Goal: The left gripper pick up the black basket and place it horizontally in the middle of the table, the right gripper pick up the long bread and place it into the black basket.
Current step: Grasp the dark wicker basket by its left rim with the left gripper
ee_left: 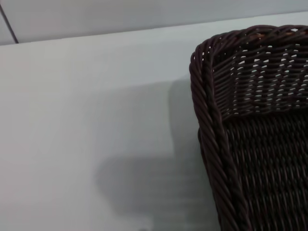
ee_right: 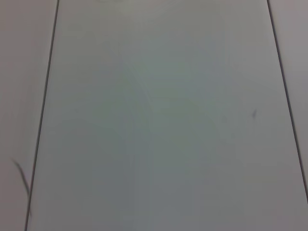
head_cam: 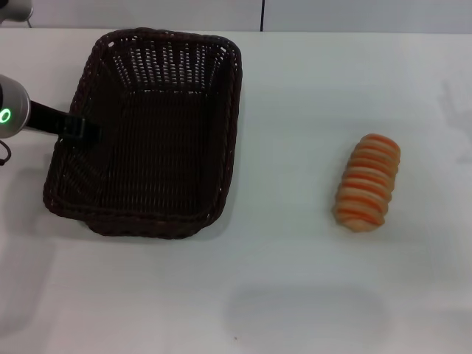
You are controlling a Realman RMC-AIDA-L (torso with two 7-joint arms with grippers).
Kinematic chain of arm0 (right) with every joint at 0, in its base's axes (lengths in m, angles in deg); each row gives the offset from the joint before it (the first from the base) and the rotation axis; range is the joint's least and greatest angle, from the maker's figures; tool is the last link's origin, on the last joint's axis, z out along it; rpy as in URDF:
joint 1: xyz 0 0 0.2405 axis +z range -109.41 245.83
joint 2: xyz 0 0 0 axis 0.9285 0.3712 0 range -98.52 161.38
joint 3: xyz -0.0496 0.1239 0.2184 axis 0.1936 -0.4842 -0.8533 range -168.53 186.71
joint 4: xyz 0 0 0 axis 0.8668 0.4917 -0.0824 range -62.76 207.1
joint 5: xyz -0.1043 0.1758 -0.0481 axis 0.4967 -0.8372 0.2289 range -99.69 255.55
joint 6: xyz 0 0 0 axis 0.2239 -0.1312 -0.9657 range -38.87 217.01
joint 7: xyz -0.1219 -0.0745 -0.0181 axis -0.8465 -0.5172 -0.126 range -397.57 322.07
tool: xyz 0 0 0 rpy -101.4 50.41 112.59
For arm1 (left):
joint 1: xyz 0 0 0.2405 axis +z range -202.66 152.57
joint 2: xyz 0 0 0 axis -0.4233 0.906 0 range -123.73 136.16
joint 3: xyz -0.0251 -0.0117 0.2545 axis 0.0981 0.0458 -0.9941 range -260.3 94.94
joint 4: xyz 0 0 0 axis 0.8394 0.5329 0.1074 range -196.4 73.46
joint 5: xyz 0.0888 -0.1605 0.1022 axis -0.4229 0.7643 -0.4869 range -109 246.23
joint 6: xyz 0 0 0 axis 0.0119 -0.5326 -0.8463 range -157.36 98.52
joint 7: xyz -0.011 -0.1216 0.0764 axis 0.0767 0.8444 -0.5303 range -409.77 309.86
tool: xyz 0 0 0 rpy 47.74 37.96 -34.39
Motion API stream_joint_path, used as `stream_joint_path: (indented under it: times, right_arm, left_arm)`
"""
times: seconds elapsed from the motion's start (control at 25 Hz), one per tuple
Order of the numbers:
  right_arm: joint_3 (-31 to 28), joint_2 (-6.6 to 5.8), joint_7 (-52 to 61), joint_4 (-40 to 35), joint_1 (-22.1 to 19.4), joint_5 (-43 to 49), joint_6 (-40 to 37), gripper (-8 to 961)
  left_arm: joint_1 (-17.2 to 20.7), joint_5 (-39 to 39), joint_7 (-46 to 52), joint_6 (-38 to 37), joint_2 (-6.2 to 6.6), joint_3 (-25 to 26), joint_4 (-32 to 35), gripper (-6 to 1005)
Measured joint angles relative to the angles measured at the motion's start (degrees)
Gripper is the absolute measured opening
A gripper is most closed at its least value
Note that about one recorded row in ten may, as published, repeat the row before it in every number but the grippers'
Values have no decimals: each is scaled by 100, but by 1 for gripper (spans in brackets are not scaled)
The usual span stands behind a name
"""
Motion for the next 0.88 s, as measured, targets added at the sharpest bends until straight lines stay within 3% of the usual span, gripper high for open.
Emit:
stream_joint_path:
  times: [0.08, 0.28, 0.36, 0.64, 0.88]
  right_arm:
    - [0, 4, 4, 2, -1, 0, -5, 672]
    - [0, 6, 12, 3, -5, 0, -13, 672]
    - [5, 6, 14, 4, -11, 0, -13, 672]
    - [31, 3, 17, 3, -12, -3, -16, 671]
    - [36, 3, 19, 19, -20, -3, -15, 671]
  left_arm:
    - [0, -5, -38, 3, 0, -33, 7, 819]
    - [-16, -17, -55, 15, 4, -133, 10, 608]
    - [-32, -84, -56, 41, 3, -165, 11, 364]
    - [-28, -155, -56, 57, -3, -270, -39, 243]
    - [58, -242, -210, -27, -8, -384, -209, 244]
